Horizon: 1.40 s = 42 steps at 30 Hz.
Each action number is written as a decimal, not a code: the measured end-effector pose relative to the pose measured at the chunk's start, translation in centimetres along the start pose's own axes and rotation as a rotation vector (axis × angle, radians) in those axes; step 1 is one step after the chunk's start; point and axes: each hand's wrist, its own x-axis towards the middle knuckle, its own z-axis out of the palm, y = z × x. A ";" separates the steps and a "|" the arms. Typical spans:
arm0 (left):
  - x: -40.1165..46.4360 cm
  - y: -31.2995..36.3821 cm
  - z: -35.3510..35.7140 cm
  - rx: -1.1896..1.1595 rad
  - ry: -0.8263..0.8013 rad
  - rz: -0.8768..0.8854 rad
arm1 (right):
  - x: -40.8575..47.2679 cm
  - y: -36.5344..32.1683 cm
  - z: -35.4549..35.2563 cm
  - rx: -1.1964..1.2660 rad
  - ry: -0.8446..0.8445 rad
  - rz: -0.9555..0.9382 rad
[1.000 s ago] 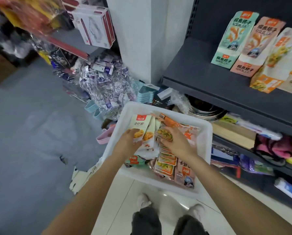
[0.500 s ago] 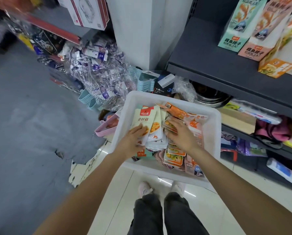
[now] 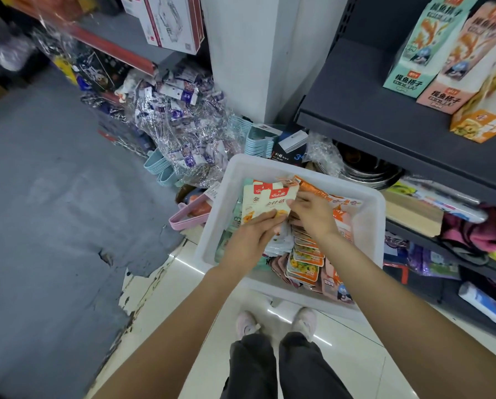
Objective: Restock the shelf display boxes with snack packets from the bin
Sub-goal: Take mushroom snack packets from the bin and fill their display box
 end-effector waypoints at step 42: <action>3.2 7.4 -6.1 -0.600 0.127 -0.237 | -2.8 -2.9 -9.2 0.356 0.272 -0.129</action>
